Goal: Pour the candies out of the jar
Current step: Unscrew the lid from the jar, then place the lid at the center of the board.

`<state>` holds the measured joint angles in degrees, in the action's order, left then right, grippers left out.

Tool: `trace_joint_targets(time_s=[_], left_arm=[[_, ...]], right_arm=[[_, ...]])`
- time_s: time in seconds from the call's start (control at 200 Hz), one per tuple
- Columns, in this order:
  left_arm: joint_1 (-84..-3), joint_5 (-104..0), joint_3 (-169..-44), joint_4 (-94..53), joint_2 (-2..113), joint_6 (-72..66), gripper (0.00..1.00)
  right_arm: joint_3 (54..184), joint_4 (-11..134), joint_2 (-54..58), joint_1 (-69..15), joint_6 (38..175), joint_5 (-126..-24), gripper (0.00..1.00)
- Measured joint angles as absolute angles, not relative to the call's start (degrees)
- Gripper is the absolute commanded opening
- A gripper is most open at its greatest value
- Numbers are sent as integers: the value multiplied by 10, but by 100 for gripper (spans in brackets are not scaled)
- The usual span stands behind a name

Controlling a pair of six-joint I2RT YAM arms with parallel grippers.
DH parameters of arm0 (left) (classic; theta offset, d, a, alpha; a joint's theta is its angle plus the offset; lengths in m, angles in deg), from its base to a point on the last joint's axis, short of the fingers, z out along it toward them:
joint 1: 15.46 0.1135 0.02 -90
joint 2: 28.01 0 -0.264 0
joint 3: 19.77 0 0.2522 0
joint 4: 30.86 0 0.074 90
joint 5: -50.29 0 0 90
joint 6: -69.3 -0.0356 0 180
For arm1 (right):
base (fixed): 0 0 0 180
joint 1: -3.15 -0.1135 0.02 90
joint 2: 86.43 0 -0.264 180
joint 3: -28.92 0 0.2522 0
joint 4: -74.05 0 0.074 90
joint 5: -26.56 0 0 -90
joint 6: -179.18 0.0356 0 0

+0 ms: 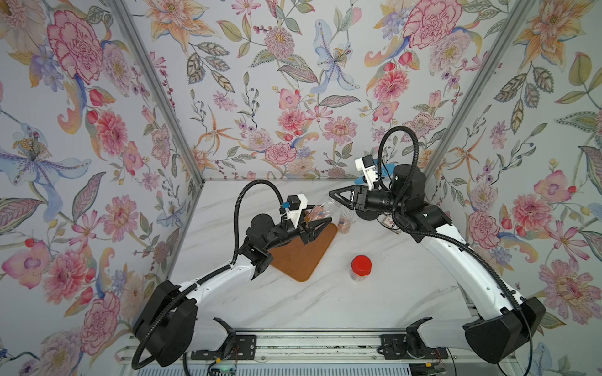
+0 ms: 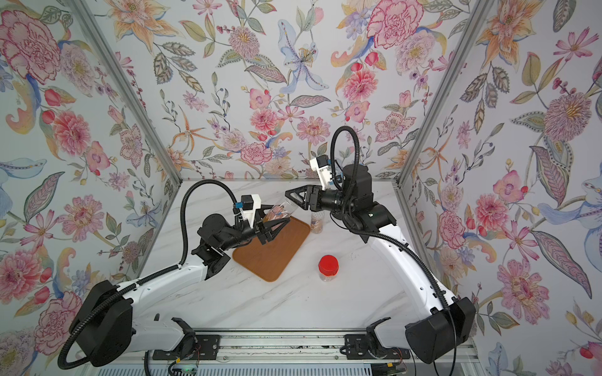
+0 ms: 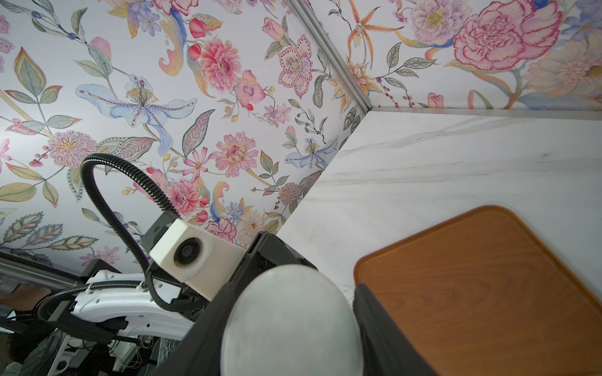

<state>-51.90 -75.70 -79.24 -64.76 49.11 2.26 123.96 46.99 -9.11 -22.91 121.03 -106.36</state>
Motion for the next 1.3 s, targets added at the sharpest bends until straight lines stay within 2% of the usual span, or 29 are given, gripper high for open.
trace_joint_targets(time_s=[0.52,1.021,1.161,1.301], left_arm=[[-522,-759,-792,-651,488,12,0],[-522,-753,-779,-630,484,7,0],[-521,-743,-757,-630,473,7,0],[-511,-716,-719,-630,448,7,0]], right_arm=[[1277,404,-89,-226,1158,-1058,46],[1287,399,-90,-234,1058,-942,46],[1239,403,-113,-215,1058,-896,48],[1136,404,-157,-201,1055,-813,49]])
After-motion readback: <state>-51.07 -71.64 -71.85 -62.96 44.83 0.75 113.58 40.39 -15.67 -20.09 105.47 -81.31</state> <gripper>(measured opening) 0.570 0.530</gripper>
